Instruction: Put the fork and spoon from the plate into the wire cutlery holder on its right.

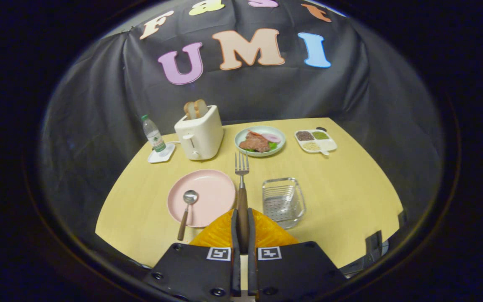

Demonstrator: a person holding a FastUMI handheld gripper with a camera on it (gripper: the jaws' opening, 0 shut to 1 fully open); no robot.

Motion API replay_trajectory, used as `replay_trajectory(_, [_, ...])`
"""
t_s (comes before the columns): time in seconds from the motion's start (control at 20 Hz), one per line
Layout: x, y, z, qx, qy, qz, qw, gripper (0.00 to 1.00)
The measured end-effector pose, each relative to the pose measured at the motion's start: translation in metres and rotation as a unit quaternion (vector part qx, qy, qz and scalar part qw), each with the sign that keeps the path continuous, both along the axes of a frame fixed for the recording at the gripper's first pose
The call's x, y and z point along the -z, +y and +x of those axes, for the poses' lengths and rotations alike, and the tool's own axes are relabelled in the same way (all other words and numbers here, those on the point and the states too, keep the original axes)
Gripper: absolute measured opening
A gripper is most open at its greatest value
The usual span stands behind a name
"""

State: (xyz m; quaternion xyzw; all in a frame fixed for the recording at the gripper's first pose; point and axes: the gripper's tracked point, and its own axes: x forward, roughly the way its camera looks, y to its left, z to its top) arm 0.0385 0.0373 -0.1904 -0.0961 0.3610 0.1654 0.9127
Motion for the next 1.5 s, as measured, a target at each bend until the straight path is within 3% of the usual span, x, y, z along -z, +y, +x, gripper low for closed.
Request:
replay_trajectory(0.4, [0.008, -0.066, -0.009, -0.022, 0.123, -0.095, 0.988, 0.09])
replay_trajectory(0.85, [0.025, -0.068, 0.011, -0.031, 0.25, -0.141, 0.957, 0.09])
replay_trajectory(1.2, [0.041, -0.051, 0.026, -0.044, 0.306, -0.16, 0.937, 0.13])
replay_trajectory(1.3, [0.042, -0.046, 0.029, -0.044, 0.322, -0.151, 0.933, 0.17])
replay_trajectory(1.5, [0.022, -0.044, 0.035, -0.024, 0.315, -0.122, 0.941, 0.5])
